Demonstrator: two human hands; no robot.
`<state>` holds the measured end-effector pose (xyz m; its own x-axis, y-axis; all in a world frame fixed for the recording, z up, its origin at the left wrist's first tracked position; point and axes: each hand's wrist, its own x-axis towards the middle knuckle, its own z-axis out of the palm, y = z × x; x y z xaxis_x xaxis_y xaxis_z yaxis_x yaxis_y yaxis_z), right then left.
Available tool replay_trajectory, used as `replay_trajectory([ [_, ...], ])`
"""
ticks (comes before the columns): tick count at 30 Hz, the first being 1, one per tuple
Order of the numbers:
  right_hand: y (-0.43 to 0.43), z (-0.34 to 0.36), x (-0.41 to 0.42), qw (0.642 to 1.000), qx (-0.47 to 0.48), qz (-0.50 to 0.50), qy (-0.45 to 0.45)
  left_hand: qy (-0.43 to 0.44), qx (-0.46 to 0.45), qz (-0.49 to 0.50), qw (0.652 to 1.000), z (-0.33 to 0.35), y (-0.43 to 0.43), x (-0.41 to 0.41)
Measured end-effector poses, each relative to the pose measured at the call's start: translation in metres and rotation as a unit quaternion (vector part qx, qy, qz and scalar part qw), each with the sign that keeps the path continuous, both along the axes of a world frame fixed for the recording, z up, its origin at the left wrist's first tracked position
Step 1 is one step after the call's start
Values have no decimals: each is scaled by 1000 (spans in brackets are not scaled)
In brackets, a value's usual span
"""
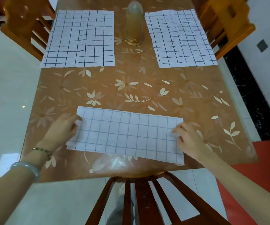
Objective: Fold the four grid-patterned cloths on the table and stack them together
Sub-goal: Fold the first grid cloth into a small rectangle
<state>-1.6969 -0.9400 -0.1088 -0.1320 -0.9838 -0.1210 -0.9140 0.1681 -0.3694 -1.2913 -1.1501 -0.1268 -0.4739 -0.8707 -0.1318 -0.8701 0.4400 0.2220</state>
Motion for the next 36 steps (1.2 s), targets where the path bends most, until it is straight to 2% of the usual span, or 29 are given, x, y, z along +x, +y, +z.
replay_trajectory([
  [2,-25,-9,36,999,-26,-30,-27,31,-21,-87,995,-5,14,-42],
  [4,-52,-22,76,999,-18,-18,-46,20,-15,-176,984,-24,19,-77],
  [7,-85,-50,116,999,12,45,13,-24,-27,-211,977,-49,25,-116],
  [11,-93,-86,123,994,56,66,70,-49,-24,-180,982,-73,36,-127],
  [16,-80,-100,93,990,52,81,101,-61,1,-126,990,-81,36,-122],
  [20,-61,-99,42,988,72,45,126,-58,9,-58,997,-83,10,-93],
  [23,-46,-94,1,989,75,11,127,-54,9,-52,997,-82,-12,-60],
  [27,-40,-79,-27,998,8,-31,62,-29,-22,-59,998,-66,-33,-36],
  [29,-47,-76,-34,998,-8,-60,33,4,3,-21,1000,-54,-44,-36],
  [32,-68,-67,-43,997,53,-63,7,21,69,25,997,-38,-59,-43],
  [36,-91,-52,-54,982,147,-89,-85,45,163,52,984,-31,-71,-42],
])
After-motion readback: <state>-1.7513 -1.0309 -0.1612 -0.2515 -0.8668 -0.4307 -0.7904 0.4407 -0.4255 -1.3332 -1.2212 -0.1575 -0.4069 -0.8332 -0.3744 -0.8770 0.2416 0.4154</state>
